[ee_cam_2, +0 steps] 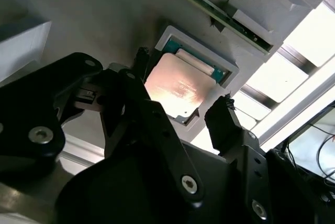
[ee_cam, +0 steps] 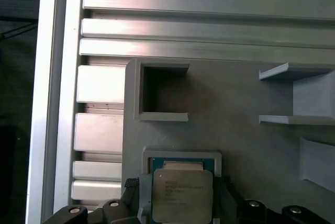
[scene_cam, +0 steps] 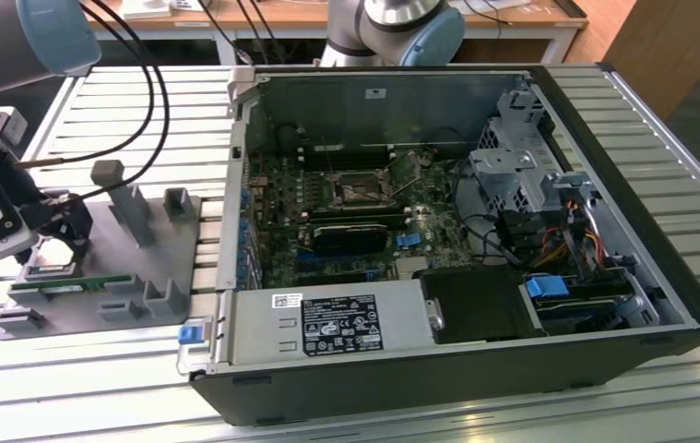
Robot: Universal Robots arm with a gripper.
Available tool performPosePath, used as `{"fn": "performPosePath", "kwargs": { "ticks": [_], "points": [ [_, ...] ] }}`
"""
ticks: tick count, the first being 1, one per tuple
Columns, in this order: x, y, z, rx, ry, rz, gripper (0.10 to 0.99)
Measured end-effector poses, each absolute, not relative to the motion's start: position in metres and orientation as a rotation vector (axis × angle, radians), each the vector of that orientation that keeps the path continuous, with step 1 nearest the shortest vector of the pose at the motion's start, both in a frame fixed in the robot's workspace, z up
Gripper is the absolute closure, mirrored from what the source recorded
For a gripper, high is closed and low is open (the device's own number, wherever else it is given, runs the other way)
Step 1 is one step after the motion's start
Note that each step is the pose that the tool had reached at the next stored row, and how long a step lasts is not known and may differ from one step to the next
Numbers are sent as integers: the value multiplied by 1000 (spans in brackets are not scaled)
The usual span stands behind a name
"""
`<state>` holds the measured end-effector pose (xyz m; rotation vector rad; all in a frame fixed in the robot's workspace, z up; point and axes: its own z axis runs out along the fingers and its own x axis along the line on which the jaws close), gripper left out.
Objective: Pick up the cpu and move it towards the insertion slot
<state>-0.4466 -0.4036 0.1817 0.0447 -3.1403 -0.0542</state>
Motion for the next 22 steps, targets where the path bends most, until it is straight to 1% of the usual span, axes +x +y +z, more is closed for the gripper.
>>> {"fn": "performPosePath", "kwargs": {
  "ticks": [1, 2, 10, 12, 13, 17, 22],
  "points": [
    [-447, -404, 182, 45, -3140, -54, 365],
    [-447, -404, 181, 45, -3140, -54, 431],
    [-447, -404, 181, 42, -3141, -54, 431],
    [-447, -404, 181, 41, -3141, -54, 447],
    [-447, -404, 181, 41, -3141, -54, 522],
    [-447, -404, 181, 40, -3141, -54, 541],
    [-446, -404, 182, 39, -3141, -54, 541]
  ]
}}
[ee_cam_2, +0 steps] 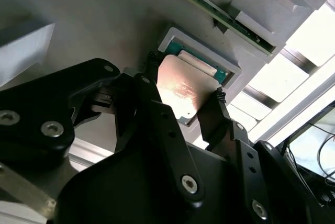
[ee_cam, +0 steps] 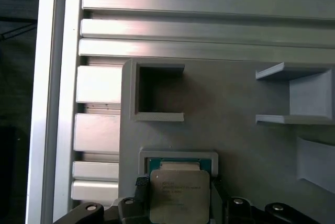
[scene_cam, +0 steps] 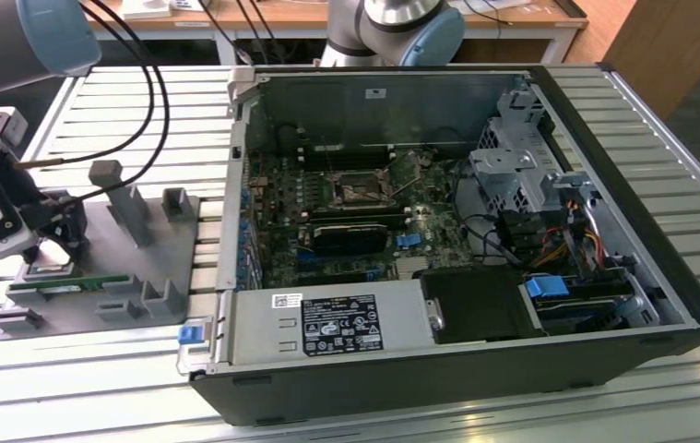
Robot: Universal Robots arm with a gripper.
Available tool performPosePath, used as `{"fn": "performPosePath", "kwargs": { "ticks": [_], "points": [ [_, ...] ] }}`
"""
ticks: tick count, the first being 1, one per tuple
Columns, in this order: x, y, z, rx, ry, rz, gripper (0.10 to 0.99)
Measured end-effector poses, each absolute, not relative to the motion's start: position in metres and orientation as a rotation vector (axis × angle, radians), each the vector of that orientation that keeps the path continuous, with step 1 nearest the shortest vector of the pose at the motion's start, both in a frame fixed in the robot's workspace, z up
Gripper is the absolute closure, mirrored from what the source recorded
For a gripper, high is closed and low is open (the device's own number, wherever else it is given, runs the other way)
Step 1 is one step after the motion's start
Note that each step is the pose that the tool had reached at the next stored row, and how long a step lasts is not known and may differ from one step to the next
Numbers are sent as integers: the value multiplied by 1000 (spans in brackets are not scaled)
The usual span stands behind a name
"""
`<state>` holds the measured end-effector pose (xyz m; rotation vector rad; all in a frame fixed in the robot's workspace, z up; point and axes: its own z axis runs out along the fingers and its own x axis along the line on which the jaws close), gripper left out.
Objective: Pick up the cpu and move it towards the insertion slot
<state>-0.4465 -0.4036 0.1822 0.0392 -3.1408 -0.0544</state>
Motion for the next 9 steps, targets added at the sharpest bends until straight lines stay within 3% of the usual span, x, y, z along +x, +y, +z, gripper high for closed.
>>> {"fn": "performPosePath", "kwargs": {
  "ticks": [9],
  "points": [
    [-447, -404, 191, 39, -3141, -54, 541]
  ]
}}
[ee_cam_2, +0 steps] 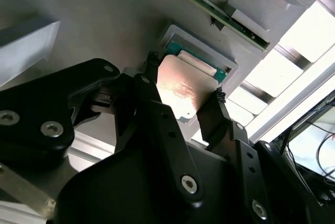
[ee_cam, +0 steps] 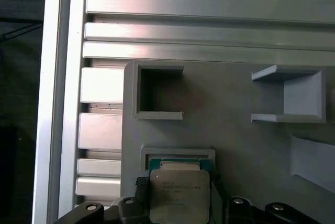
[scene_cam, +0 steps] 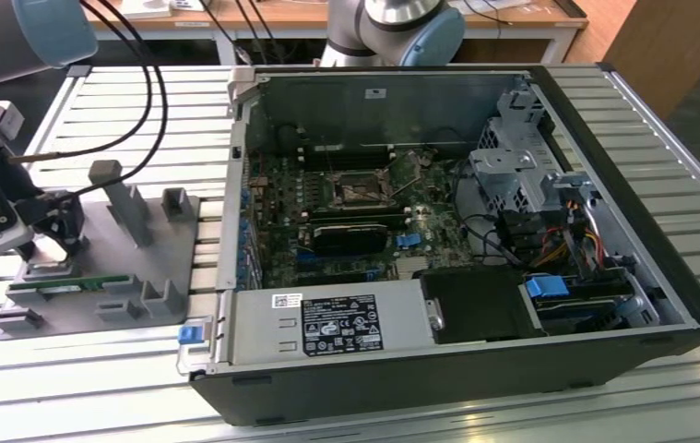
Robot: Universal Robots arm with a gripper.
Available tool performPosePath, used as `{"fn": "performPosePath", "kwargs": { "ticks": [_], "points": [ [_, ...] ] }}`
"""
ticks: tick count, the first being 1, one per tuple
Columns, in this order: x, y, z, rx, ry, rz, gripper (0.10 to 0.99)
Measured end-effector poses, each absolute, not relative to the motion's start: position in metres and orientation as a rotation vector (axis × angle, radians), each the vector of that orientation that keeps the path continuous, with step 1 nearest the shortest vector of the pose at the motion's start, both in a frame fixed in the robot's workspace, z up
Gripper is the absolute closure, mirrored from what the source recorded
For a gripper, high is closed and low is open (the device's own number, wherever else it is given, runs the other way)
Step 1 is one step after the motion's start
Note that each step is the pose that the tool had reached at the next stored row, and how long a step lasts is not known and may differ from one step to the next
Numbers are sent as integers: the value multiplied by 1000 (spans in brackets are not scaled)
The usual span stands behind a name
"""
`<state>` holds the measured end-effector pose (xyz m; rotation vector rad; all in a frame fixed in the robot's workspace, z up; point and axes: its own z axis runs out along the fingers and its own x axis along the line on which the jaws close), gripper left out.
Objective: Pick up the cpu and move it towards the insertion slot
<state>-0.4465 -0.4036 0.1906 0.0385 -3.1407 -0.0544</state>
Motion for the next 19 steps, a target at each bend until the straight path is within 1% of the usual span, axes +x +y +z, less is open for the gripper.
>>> {"fn": "performPosePath", "kwargs": {
  "ticks": [19],
  "points": [
    [-447, -404, 206, 39, -3141, -56, 541]
  ]
}}
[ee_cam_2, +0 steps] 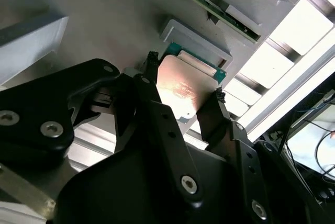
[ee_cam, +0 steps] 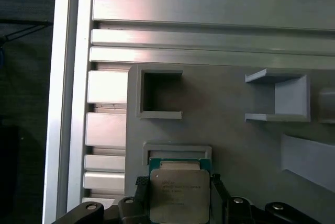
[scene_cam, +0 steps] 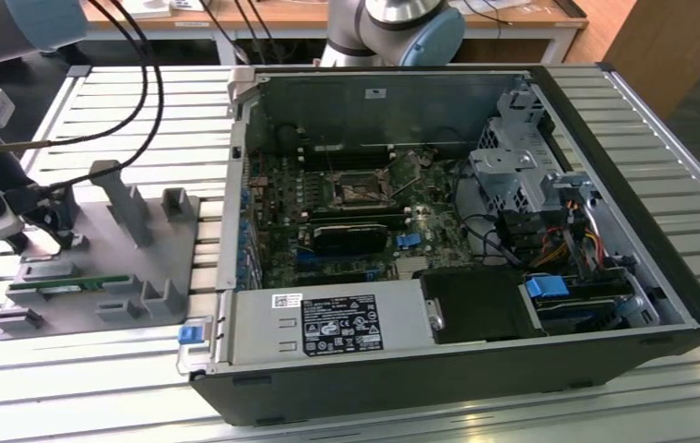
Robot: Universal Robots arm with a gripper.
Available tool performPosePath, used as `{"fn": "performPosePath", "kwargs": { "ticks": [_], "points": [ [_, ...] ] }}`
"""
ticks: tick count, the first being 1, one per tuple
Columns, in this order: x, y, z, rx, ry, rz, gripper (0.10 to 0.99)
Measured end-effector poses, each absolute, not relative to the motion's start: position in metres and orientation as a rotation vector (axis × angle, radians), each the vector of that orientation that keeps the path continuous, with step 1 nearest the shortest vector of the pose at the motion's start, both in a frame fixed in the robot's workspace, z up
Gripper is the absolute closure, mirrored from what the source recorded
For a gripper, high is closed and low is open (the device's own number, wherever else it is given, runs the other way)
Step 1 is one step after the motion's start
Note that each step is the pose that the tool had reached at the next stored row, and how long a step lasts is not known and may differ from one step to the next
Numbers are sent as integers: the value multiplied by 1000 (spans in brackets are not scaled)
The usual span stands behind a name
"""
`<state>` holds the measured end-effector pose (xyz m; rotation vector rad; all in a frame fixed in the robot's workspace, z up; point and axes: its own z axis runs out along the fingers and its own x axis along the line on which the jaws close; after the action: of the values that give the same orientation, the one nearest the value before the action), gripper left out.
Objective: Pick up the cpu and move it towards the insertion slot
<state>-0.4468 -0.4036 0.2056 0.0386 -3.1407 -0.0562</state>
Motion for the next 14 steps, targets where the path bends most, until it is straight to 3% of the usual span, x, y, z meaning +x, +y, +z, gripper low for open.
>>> {"fn": "performPosePath", "kwargs": {
  "ticks": [14],
  "points": [
    [-447, -404, 224, 39, -3141, -56, 541]
  ]
}}
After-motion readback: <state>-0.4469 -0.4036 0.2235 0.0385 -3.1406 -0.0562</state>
